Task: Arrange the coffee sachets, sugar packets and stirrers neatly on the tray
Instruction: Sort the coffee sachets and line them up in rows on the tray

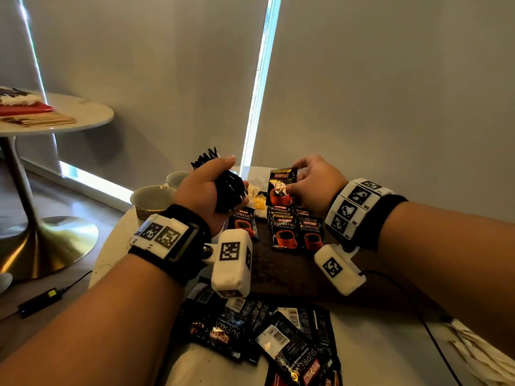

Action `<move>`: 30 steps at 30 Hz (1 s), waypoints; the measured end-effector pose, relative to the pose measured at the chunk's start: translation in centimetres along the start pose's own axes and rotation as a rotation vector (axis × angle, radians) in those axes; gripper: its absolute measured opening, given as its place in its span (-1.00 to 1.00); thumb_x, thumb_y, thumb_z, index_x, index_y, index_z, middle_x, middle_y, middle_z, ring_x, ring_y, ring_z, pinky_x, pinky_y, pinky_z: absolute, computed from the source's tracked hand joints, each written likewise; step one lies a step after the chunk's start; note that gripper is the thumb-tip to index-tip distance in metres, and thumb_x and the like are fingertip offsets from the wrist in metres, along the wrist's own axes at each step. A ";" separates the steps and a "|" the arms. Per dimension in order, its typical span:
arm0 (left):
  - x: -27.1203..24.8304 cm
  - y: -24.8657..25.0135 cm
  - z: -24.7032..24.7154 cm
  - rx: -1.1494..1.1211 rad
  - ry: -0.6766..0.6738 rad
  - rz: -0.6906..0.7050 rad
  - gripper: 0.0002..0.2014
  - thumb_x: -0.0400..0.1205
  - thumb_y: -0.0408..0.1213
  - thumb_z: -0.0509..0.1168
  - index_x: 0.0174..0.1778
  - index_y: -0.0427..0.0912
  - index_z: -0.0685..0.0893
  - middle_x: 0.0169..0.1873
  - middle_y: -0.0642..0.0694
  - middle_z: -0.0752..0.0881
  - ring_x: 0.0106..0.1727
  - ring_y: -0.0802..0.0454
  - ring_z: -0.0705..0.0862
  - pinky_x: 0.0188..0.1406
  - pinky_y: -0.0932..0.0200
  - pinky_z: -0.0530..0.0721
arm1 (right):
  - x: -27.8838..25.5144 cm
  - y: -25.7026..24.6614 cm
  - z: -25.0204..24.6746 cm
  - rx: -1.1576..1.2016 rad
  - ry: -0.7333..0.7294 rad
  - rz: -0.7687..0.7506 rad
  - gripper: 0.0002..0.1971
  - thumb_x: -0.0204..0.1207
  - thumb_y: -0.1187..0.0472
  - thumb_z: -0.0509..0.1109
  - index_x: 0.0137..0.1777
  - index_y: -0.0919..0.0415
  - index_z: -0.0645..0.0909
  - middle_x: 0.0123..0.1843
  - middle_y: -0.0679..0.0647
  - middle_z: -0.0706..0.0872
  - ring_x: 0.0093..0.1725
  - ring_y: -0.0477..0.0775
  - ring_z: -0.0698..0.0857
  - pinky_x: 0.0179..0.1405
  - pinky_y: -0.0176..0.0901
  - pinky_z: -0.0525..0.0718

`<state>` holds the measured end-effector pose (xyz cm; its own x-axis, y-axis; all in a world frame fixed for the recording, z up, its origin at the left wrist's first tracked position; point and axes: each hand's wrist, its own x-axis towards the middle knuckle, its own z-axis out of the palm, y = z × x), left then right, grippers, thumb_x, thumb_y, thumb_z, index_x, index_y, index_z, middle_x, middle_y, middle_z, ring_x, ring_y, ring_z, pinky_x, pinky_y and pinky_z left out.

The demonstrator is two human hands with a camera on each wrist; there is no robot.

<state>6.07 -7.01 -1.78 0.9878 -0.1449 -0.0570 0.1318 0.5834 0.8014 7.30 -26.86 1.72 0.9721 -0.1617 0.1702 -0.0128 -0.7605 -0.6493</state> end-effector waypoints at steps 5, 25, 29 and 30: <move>0.3 0.1 -0.4 -0.033 0.013 0.015 -0.50 0.51 -0.13 0.51 0.28 -0.28 0.55 0.01 -0.34 0.63 -0.15 -0.19 0.72 -0.25 -0.04 0.79 | 1.2 -0.6 1.8 -0.176 -0.187 0.031 -0.65 0.51 0.37 0.53 0.24 0.04 0.71 -0.10 0.01 0.77 -0.28 -0.11 0.73 -0.37 -0.33 0.71; 0.3 0.0 -0.1 -0.035 0.015 0.053 -0.51 0.61 -0.20 0.43 0.40 -0.30 0.50 -0.22 -0.24 0.66 -0.47 -0.08 0.75 -0.32 -0.01 0.77 | 3.9 0.0 5.0 -0.532 -0.292 0.025 -0.62 0.49 0.14 0.49 0.32 0.09 0.71 0.23 0.08 0.77 0.13 0.08 0.77 0.03 -0.09 0.76; 0.2 0.1 -0.1 -0.045 0.004 0.052 -0.56 0.62 -0.21 0.43 0.35 -0.31 0.52 -0.40 -0.19 0.72 -0.49 -0.08 0.74 -0.36 0.01 0.77 | 3.7 -0.4 4.9 -0.542 -0.277 0.014 -0.68 0.54 0.15 0.48 0.29 0.11 0.72 0.22 0.07 0.77 0.20 0.11 0.75 0.20 -0.02 0.74; 0.2 0.1 -0.1 -0.046 0.010 0.051 -0.54 0.61 -0.21 0.43 0.37 -0.32 0.52 -0.33 -0.21 0.71 -0.47 -0.09 0.75 -0.35 0.00 0.77 | 3.4 -0.6 4.7 -0.568 -0.281 0.006 -0.71 0.58 0.14 0.47 0.27 0.13 0.73 0.21 0.06 0.77 0.20 0.10 0.74 0.21 -0.03 0.73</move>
<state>6.33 -6.91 -1.80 0.9941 -0.1064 -0.0225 0.0846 0.6264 0.7749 11.72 -23.94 -0.80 0.9951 -0.0541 -0.0834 -0.0655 -0.9877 -0.1419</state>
